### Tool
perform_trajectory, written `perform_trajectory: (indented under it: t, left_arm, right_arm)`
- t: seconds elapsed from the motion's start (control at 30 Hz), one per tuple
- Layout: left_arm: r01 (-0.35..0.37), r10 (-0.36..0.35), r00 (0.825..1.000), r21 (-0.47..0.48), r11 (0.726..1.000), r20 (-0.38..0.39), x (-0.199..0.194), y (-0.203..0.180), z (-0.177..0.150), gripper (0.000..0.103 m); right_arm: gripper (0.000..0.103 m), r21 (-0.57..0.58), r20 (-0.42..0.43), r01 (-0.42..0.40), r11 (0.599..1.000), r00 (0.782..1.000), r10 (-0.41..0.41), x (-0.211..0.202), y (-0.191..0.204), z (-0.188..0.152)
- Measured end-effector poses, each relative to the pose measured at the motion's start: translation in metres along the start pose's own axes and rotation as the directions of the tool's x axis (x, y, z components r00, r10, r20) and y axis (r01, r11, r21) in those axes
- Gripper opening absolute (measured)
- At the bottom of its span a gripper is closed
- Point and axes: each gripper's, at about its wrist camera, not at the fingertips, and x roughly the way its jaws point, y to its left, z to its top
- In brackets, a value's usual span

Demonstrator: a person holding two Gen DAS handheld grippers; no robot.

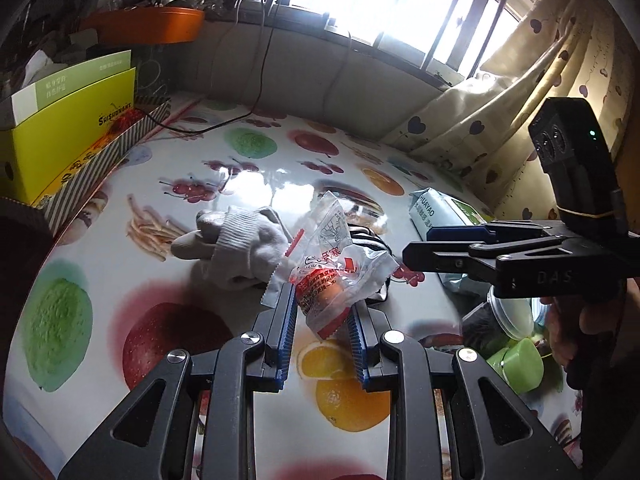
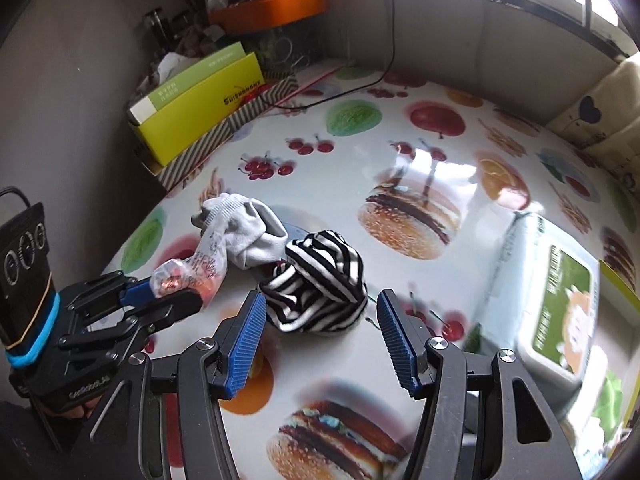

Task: Organize soft objects
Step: 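Grasp the black-and-white striped sock with the right gripper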

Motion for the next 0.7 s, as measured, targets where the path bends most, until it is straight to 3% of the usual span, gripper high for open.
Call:
perform_trajectory:
  t: [0.43, 0.53, 0.6, 0.7]
  left_arm:
    - [0.015, -0.015, 1.000, -0.036, 0.999, -0.007, 0.002, 0.018, -0.004, 0.026]
    - [0.020, -0.020, 1.000, -0.038, 0.999, -0.007, 0.002, 0.019, -0.005, 0.026]
    - [0.021, -0.021, 1.000, -0.039, 0.999, -0.007, 0.002, 0.020, -0.004, 0.026]
    - [0.025, -0.025, 1.000, -0.039, 0.999, -0.007, 0.003, 0.020, -0.004, 0.026]
  right_arm:
    - [0.058, 0.015, -0.152, 0.026, 1.000, 0.988, -0.023, 0.061, 0.001, 0.025]
    - [0.058, 0.063, -0.109, -0.032, 0.998, 0.993, 0.039, 0.052, -0.006, 0.030]
    - [0.058, 0.082, -0.073, -0.029, 0.996, 0.997, 0.035, 0.045, -0.009, 0.035]
    - [0.058, 0.065, -0.095, -0.015, 0.998, 0.995, 0.021, 0.051, -0.008, 0.039]
